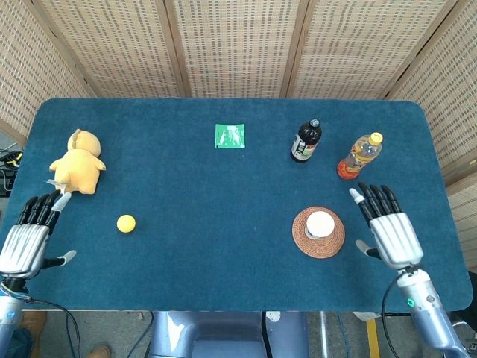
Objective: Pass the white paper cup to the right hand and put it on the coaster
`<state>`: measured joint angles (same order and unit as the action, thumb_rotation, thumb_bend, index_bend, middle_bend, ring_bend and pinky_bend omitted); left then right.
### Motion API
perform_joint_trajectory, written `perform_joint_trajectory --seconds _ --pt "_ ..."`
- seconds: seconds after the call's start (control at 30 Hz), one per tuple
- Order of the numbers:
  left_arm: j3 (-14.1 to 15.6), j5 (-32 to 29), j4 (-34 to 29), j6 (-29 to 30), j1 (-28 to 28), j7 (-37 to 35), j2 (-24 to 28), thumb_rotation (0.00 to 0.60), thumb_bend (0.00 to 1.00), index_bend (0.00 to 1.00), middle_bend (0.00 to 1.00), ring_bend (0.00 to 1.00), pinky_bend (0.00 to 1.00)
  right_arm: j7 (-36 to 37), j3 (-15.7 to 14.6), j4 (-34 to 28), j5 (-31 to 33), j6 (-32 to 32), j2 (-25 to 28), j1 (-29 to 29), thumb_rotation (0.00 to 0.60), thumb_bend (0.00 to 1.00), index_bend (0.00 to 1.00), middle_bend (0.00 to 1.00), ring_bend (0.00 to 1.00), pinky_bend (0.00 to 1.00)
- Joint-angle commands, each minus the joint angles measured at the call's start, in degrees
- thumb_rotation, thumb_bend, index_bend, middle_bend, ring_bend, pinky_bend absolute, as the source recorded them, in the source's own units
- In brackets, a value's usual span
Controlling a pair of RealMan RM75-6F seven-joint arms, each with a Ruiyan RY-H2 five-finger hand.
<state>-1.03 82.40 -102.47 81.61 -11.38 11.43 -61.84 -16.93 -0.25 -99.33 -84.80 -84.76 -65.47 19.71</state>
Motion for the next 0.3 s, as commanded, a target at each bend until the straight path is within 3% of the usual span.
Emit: perform_joint_trajectory --seconds 0.03,0.3 --pt "0.8 1.2 0.6 1.0 1.0 -0.5 -0.5 0.6 0.0 0.0 0.0 0.0 0.0 1.2 -1.7 4.4 -3.6 -4.9 -3.0 -4.8 0.6 0.0 0.01 0.0 0.0 0.0" --pt "1.2 3.3 2.3 2.1 1.7 -0.6 -1.3 0.6 0.0 0.0 0.0 0.0 0.0 2.7 -1.8 9.0 -4.2 -5.9 -4.4 -7.1 0.6 0.0 0.0 0.0 0.0 0.0"
